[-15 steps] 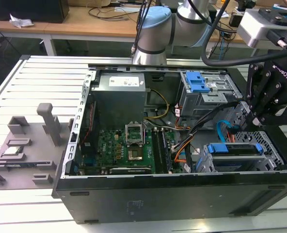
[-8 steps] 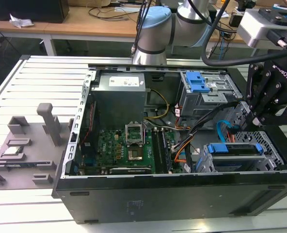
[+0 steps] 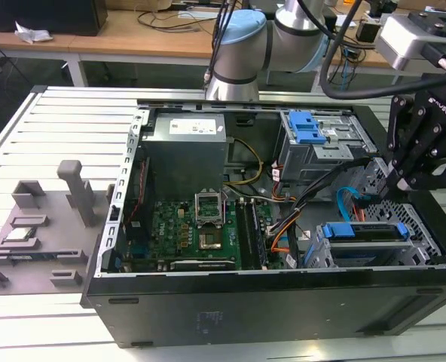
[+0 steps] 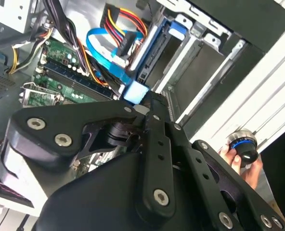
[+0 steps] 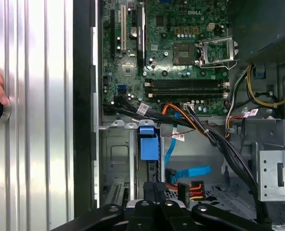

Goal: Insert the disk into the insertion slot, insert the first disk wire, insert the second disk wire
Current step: 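Insert the first disk wire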

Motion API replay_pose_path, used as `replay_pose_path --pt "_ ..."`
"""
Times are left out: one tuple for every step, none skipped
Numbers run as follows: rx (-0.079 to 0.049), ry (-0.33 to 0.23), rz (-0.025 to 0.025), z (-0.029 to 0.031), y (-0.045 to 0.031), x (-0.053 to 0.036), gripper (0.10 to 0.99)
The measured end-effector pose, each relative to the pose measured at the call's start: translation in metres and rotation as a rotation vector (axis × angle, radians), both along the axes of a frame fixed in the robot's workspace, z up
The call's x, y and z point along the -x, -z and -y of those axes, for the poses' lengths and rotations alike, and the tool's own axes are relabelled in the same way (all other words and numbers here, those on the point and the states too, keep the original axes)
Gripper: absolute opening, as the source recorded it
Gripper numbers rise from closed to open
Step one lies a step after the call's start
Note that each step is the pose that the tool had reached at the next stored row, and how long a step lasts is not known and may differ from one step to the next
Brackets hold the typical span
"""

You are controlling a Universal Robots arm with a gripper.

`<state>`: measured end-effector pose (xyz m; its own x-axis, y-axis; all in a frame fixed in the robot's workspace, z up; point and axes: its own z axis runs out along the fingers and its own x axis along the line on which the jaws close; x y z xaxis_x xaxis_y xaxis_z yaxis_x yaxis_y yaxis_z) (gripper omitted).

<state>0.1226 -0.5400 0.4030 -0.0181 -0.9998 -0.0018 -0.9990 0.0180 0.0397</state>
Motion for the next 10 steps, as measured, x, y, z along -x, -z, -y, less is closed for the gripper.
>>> replay_pose_path --pt "0.0 0.0 -0.0002 -0.0018 0.0012 -0.0011 0.106" --pt "0.0 0.0 -0.0003 -0.0038 0.0024 -0.0018 0.106" --pt "0.0 0.0 -0.0004 -0.0058 0.0035 -0.0026 0.106" --pt "0.0 0.0 -0.0004 -0.0085 0.0046 -0.0034 0.106" --pt "0.0 0.0 -0.0005 -0.0111 0.0056 -0.0043 0.106" --pt "0.0 0.0 -0.0006 -0.0141 0.0067 -0.0056 0.106" --pt "0.0 0.0 -0.0009 -0.0166 0.0081 -0.0069 0.106" --pt "0.0 0.0 -0.0013 -0.0191 0.01 -0.0082 0.106" --pt "0.0 0.0 -0.0015 -0.0218 0.0119 -0.0097 0.106" --pt "0.0 0.0 -0.002 -0.0262 0.0149 -0.0123 0.106"
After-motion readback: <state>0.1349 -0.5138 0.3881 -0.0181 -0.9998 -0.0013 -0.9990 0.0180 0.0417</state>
